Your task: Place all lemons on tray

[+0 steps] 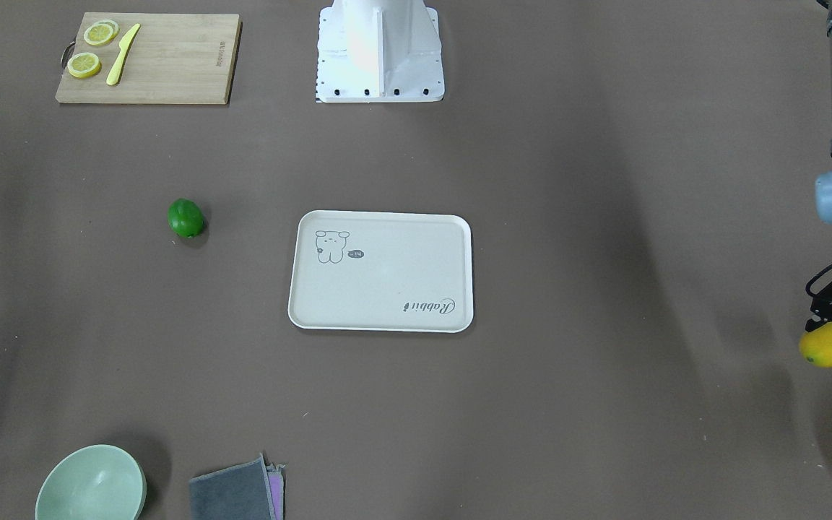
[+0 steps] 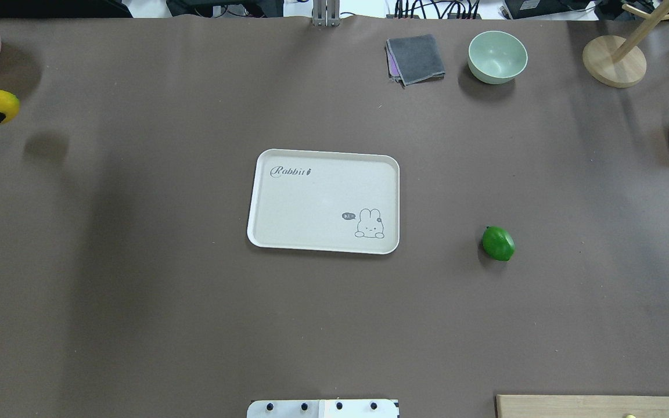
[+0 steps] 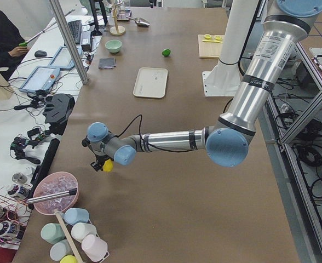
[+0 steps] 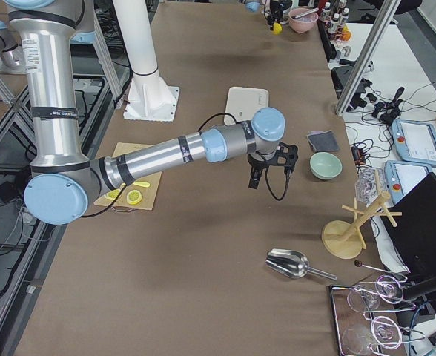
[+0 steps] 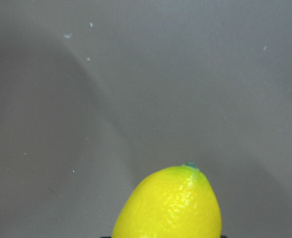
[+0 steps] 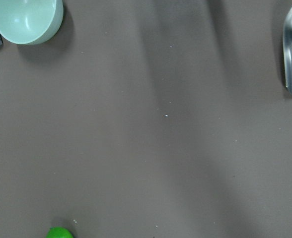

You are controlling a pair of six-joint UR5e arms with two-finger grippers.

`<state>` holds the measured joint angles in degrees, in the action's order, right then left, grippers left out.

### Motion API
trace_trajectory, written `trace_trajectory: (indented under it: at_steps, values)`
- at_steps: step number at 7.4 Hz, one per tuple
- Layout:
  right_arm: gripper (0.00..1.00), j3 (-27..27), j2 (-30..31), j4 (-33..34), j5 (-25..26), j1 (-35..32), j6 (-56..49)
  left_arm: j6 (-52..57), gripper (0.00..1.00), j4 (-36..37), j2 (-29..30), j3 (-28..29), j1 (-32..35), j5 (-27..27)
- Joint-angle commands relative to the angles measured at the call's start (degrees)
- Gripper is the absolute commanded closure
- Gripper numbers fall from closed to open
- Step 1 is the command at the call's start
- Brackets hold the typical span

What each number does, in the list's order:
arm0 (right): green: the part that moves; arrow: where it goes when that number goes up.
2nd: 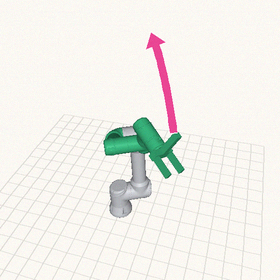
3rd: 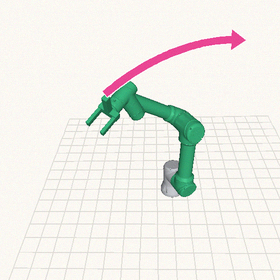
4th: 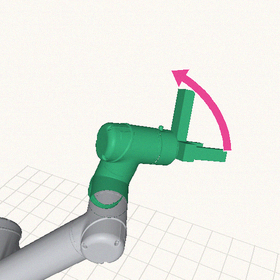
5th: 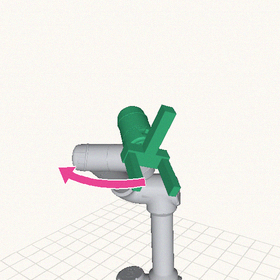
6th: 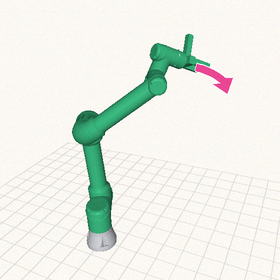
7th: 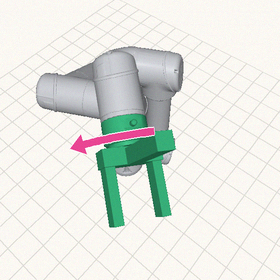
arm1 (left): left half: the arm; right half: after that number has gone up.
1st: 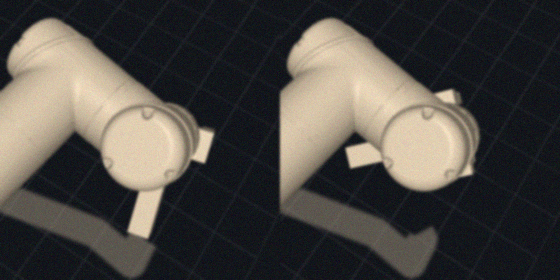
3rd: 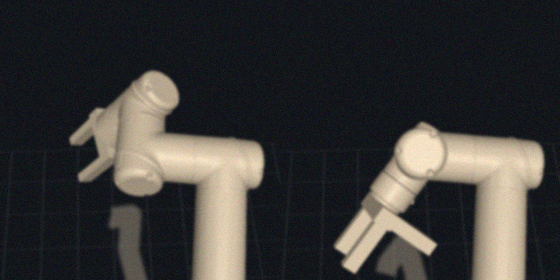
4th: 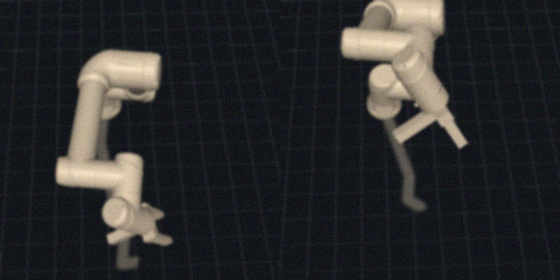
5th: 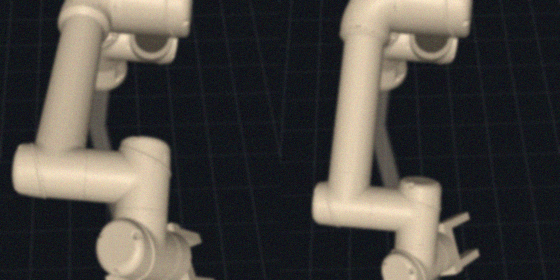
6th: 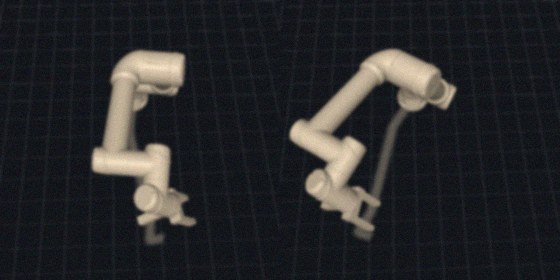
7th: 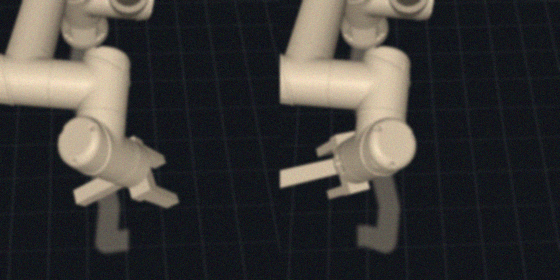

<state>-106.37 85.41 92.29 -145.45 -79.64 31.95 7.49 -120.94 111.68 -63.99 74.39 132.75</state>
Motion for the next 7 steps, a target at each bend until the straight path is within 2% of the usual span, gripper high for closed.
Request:
trace_trajectory:
  at_steps: [1,2,4,5,7]
  values:
    - [0.0,-0.9,-5.2,-0.1,7.6,7.8,4.0,-4.8,1.0,9.4,0.9,-8.7,0.9,2.2]
    - [0.0,-0.8,-6.3,-2.1,9.0,11.0,4.1,-8.8,1.0,9.3,0.7,-10.9,0.9,3.1]
    - [0.0,0.9,-6.0,-13.2,15.5,19.4,4.6,-18.7,1.0,9.8,0.2,-17.1,0.8,5.5]
    - [0.0,0.6,-6.4,-14.1,19.7,23.8,5.0,-23.4,1.0,9.7,1.0,-18.2,0.2,5.2]
    - [0.0,0.7,-6.5,-14.5,22.2,30.6,9.1,-30.1,1.0,9.8,2.1,-19.9,-2.5,4.6]
